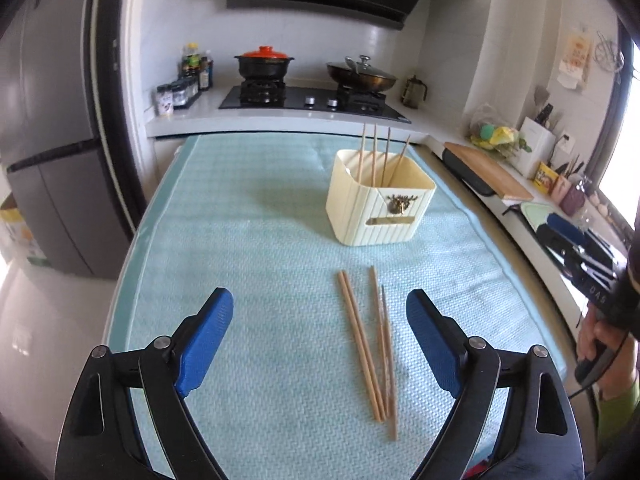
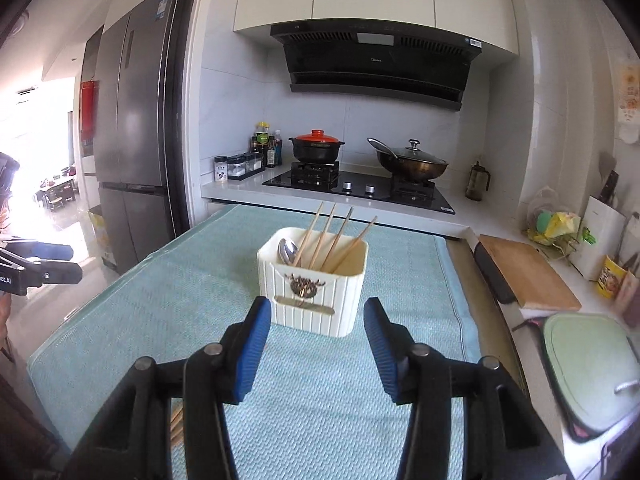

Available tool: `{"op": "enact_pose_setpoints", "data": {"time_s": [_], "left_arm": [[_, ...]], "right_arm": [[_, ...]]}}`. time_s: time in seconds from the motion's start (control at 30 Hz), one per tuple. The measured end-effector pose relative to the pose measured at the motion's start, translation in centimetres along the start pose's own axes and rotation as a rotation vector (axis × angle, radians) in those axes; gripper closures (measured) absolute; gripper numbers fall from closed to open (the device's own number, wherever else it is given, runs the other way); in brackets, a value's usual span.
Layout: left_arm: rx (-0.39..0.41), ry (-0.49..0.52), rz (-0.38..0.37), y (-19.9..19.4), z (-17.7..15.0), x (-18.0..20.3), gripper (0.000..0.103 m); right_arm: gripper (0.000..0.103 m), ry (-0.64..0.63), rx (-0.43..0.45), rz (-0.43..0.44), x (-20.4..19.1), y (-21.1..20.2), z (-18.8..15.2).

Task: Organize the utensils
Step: 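Move both tools back over the loose chopsticks on the towel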

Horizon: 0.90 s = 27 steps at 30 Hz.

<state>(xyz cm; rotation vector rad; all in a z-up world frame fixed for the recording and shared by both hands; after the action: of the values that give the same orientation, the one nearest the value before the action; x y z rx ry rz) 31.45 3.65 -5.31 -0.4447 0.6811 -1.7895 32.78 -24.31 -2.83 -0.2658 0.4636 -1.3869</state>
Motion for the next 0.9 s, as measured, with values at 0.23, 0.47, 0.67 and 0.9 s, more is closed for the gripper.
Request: {"op": "enact_pose_setpoints", "data": {"time_s": [0.23,0.47,0.67,0.9], "left_arm": [[0.062,-0.086,0.026,-2.4,-5.7,2.2,0.013],[0.101,-0.057,0.073,-4.3,-8.1,4.5,0.009],[0.097,-0.094,0.077,-4.4,-10.4,4.1,0.008],[0.078,-0.089,0.105,-4.3,-12.3,4.8,0.008]], "right_arm": [[0.054,0.094,0.022,-0.056,0.5,-5.5,-7.3],[0.054,0.075,0.034,-0.108,0.4,-9.2,-10.8],[0.054,0.098,0.021,-0.121,0.7,-9.9,-12.7],[0.054,0.13,-0.05,-0.113,0.8,-8.9,-14.7]]}}
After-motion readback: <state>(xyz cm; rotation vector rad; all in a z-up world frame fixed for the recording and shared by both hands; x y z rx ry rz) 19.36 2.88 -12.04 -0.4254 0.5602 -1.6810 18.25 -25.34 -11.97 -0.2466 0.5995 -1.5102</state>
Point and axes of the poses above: each gripper's, at about its wrist camera, not at the fingertips, and y roughly the way its jaws point, x to its right, z to its top, the point moved 4 cm from there along y, roughly the way its jaws point, and after that the axes turned 14 degrees about y, right-handed, at the moved point
